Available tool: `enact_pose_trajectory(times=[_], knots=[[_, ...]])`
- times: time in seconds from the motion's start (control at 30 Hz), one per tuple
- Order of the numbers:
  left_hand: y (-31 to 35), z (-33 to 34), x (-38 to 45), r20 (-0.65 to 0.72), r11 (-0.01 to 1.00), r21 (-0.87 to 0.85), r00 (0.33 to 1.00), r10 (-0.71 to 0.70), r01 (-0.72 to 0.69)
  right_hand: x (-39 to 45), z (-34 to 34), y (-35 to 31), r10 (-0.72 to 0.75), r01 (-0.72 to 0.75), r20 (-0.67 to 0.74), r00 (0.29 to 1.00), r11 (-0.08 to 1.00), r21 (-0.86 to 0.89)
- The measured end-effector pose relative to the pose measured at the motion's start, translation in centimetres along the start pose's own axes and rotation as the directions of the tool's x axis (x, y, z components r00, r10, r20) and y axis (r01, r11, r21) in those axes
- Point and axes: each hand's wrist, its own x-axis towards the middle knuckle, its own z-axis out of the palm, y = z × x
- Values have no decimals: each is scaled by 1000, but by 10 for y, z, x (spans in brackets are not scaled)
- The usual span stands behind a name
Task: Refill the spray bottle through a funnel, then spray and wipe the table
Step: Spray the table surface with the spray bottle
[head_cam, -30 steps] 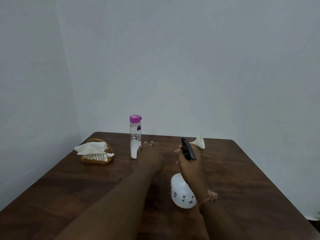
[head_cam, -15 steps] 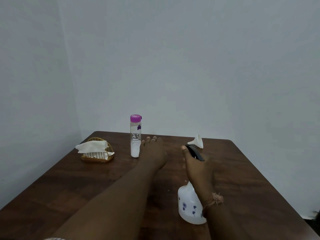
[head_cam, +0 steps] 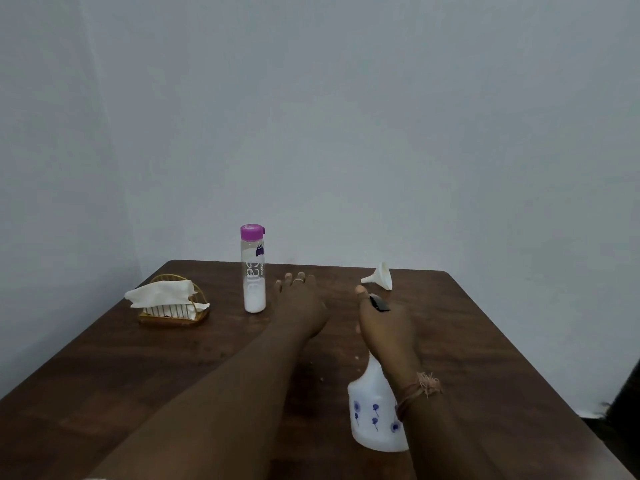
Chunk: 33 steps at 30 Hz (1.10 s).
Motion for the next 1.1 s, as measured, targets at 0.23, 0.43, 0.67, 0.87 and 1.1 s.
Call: enact_pose_trajectory(times=[0.23, 0.43, 0.67, 0.87, 1.1], knots=[[-11, -2, 2, -21, 999, 33, 1000, -4, 5, 9, 3, 0, 117, -111, 84, 990, 991, -74], [-30, 5, -3, 4, 998, 22, 999, -51, 51, 3, 11, 2, 149, -132, 156, 976, 984, -119], [-26, 5, -4, 1, 999, -6, 999, -36, 36, 4, 5, 6, 167, -142, 135, 977, 973, -179], [-24, 5, -8, -3, 1000, 18, 1000, -18, 18, 4, 4, 4, 170, -132, 136, 976, 960, -246], [-23, 3, -11, -19, 1000, 27, 1000, -4, 4, 7, -3, 3, 155, -116, 140, 978, 960, -253]])
